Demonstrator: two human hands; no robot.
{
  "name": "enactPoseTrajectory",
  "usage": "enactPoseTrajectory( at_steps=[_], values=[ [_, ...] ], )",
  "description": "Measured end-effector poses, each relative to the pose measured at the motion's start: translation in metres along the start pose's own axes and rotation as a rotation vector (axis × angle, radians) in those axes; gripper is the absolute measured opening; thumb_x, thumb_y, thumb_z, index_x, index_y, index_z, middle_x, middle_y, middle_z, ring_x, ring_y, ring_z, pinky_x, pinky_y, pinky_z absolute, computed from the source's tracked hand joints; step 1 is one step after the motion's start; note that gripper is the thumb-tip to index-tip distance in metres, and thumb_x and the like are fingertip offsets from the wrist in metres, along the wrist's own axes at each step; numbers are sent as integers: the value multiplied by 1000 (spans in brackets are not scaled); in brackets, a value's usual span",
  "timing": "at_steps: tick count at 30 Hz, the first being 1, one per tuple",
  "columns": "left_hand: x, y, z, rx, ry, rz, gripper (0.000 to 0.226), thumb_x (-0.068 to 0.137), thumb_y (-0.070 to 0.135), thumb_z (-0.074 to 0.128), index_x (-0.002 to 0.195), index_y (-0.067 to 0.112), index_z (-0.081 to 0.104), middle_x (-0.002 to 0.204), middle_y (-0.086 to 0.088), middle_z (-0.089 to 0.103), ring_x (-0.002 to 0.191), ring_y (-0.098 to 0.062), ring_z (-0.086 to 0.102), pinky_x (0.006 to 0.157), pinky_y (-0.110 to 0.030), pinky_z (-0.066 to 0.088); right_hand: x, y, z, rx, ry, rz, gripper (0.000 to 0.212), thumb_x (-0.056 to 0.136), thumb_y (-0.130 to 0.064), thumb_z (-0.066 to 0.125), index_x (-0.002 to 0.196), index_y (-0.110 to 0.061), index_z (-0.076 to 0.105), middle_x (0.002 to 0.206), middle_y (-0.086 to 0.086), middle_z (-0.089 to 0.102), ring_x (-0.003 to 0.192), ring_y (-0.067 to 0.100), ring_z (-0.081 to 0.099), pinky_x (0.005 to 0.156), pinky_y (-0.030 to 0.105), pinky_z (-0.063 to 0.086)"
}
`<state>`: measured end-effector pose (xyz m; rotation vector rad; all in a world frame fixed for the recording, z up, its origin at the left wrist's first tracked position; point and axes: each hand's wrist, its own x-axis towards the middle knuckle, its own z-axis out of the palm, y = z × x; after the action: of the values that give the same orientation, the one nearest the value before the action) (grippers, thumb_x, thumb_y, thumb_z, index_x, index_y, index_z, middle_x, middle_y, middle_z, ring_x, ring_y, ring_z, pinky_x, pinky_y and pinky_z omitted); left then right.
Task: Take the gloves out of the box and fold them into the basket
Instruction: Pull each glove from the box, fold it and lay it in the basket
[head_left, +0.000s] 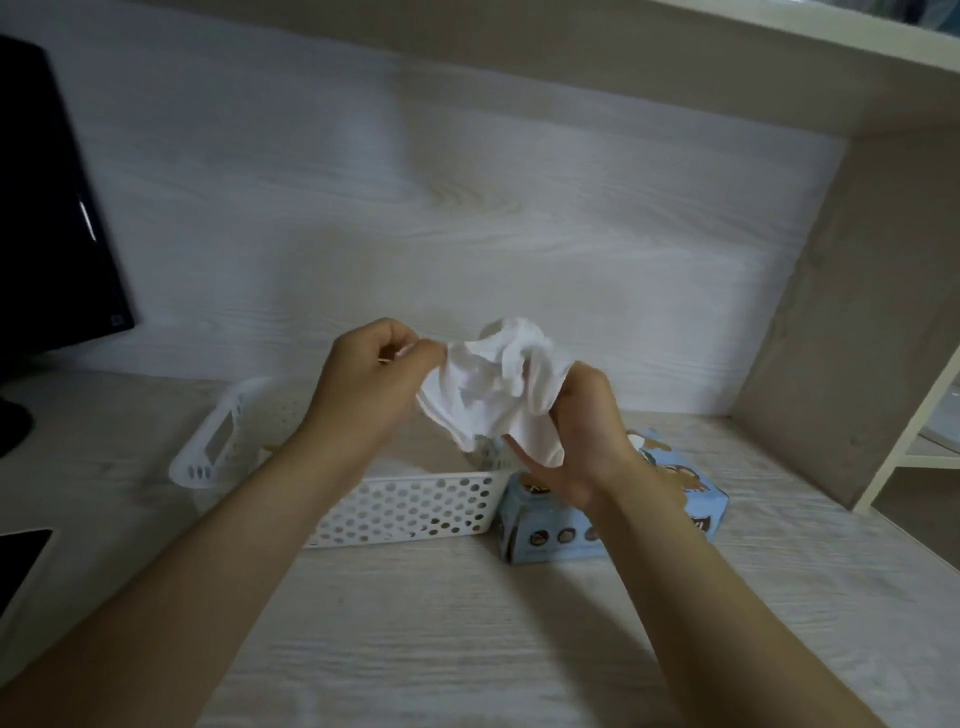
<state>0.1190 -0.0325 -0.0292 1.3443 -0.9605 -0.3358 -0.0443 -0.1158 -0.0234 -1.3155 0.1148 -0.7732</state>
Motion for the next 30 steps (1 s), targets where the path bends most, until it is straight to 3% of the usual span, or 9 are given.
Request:
enactPoseTrajectory(
  at_steps=[4, 9, 15, 17, 19, 21, 24, 27, 30],
  values=[
    [34, 9, -17, -97, 1, -119, 14, 87, 17, 71, 81, 10, 60, 80, -9, 59, 73, -22, 59, 68, -36, 50, 34, -10, 6, -55, 153, 47, 42, 98, -27, 43, 77, -8, 74, 89, 11, 72, 86, 27, 71, 78, 36, 58],
    [72, 6, -24, 11, 11, -162, 12, 93, 19, 71, 100, 9, 70, 104, -13, 71, 89, -31, 68, 71, -38, 49, 75, 0, 20, -682, 400, 103, 32, 89, -32, 51, 78, -1, 56, 75, 13, 46, 67, 26, 46, 67, 42, 36],
    [87, -7, -25, 196, -59, -65, 15, 100, 20, 66, 104, 7, 72, 105, -4, 73, 98, -20, 71, 82, -31, 56, 100, 7, 30, -853, 492, -84, 18, 93, -16, 44, 82, -27, 36, 79, -7, 39, 65, 12, 40, 57, 32, 34],
    [83, -5, -26, 212, -132, -43, 9, 102, 21, 65, 101, 20, 74, 102, -2, 74, 97, -17, 72, 83, -31, 57, 100, 6, 33, -787, 499, -115, 22, 94, -16, 47, 109, -24, 61, 94, -8, 58, 84, 10, 59, 75, 33, 49],
    [81, 1, -28, 227, -209, 4, 10, 103, 23, 66, 101, 23, 76, 102, -1, 75, 98, -15, 72, 82, -29, 56, 96, 5, 36, -770, 459, -142, 46, 93, -18, 53, 139, -22, 58, 110, -7, 70, 101, 9, 68, 91, 33, 55],
    [77, 10, -30, 213, -285, 67, 12, 102, 22, 67, 104, 24, 78, 104, -1, 77, 97, -5, 72, 83, -20, 57, 94, 7, 34, -745, 336, -127, 56, 87, -18, 57, 143, -23, 56, 117, -3, 72, 104, 8, 70, 87, 28, 57],
    [72, 23, -31, 221, -371, 143, 14, 102, 23, 67, 103, 25, 81, 104, 8, 79, 97, 10, 68, 80, -3, 49, 95, 13, 28, -657, 169, 15, 49, 76, -17, 55, 123, -16, 69, 101, 4, 75, 86, 10, 70, 73, 26, 52],
    [73, 21, -33, 212, -349, 165, 14, 103, 27, 67, 101, 28, 81, 103, 3, 79, 102, -9, 73, 90, -30, 58, 92, 14, 23, -681, 138, 71, 14, 73, -23, 58, 68, -10, 58, 70, 7, 53, 69, 22, 49, 70, 40, 37],
    [75, 13, -33, 197, -264, 142, 15, 102, 31, 67, 97, 30, 81, 104, -24, 72, 87, -30, 69, 70, -46, 55, 89, 10, 12, -702, 183, 104, 39, 85, -20, 65, 52, -20, 43, 59, -2, 39, 57, 19, 37, 63, 35, 30]
  ],
)
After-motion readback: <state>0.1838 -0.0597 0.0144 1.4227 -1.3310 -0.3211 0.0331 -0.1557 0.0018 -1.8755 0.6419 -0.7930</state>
